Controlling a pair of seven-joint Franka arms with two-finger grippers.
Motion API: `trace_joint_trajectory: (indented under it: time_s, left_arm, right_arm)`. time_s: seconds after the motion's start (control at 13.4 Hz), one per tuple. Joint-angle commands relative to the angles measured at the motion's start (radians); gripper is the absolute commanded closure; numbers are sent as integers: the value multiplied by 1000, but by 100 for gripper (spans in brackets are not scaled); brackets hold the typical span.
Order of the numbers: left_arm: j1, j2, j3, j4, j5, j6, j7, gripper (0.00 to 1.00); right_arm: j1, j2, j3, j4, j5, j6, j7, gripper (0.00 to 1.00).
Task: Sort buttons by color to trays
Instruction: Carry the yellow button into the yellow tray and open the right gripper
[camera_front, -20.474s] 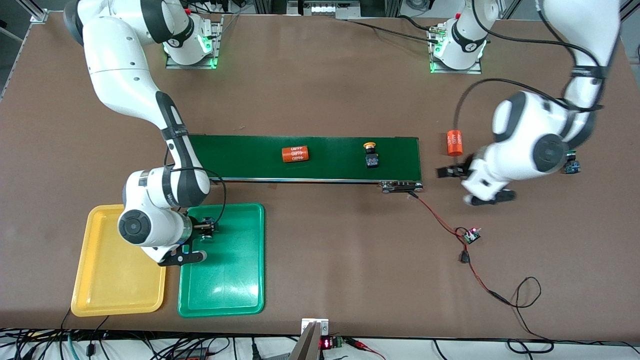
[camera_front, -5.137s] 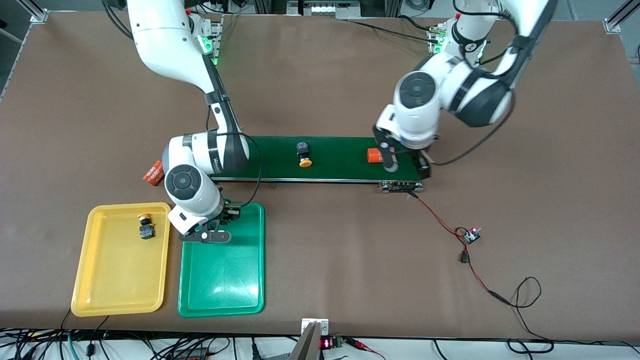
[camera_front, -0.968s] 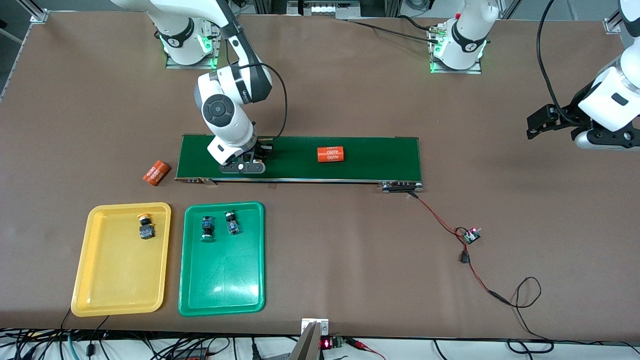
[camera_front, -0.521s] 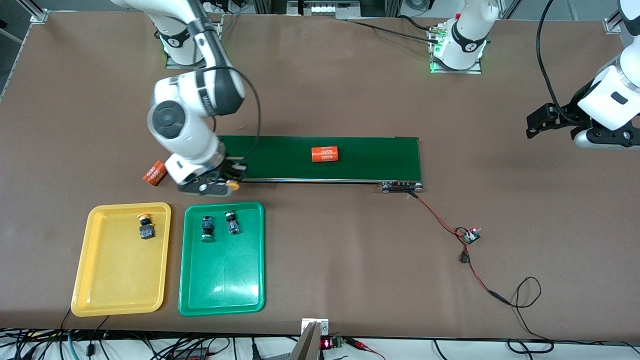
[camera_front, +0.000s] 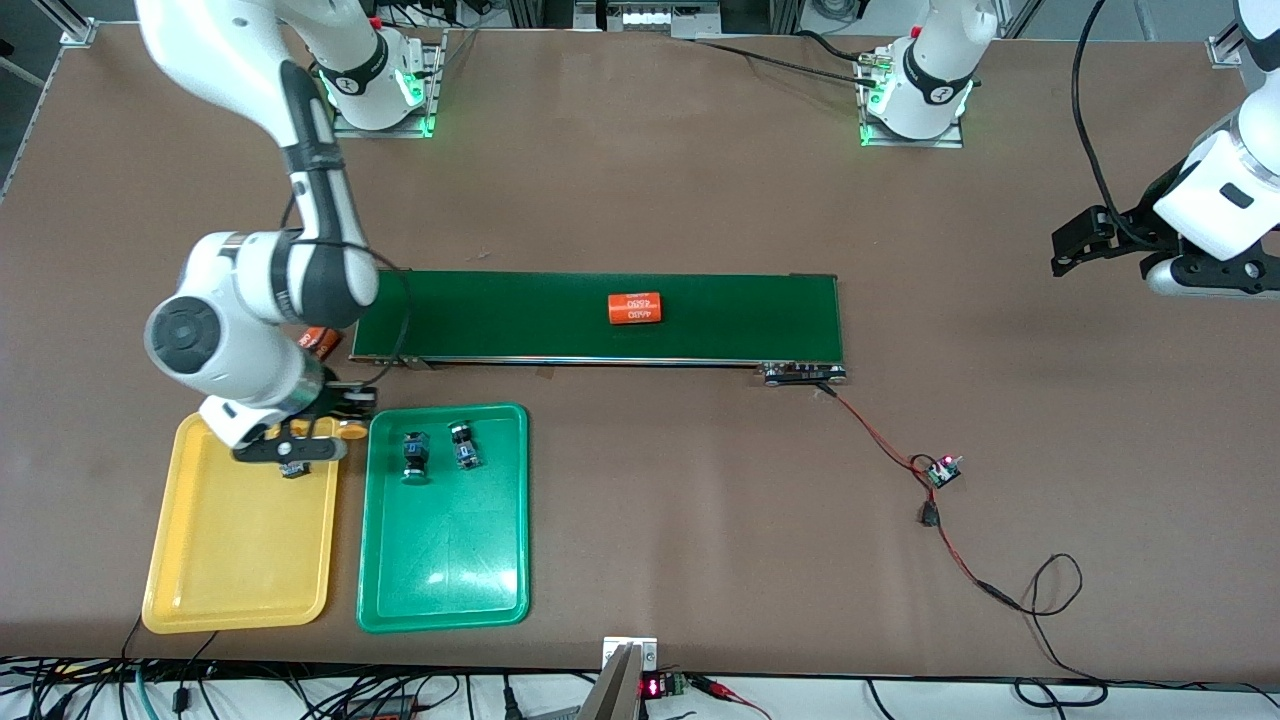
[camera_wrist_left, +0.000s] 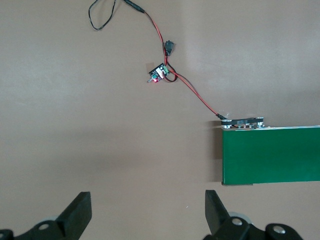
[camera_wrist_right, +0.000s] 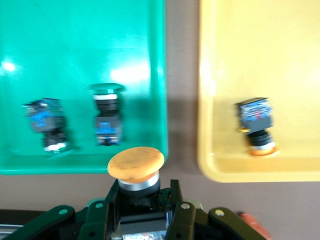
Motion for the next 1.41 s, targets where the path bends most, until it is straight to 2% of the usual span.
trace_joint_trajectory:
  time_s: [0.0,0.22,0.37,0.52,0.82,1.19,1.27,1.34]
  left_arm:
    - [3,-5,-6,15,11,-21,18,0]
    - [1,-5,-8,13,11,-23,18,0]
    - [-1,-5,-8,15,11,-23,18,0]
    - [-1,-5,-8,16,11,-23,18,0]
    - [-1,-5,-8,15,11,-23,18,0]
    - [1,-3,-6,16,10,-23,18,0]
    - [-1,-3,-6,16,11,-23,18,0]
    - [1,-3,-6,16,10,-23,18,0]
  right_arm:
    - [-86,20,14,30,-6,-28,-162,100]
    - [-176,69,13,48,-1,-9,-375,100]
    - [-242,142,17,137,6,-2,-469,100]
    - [-267,178,17,170,3,3,-545,100]
    - [-324,245,25,179,31,119,-686,100]
    - [-316,304,26,173,170,231,-823,99]
    - [-312,302,26,171,172,228,-809,62]
    - [-311,298,26,173,172,225,-788,1]
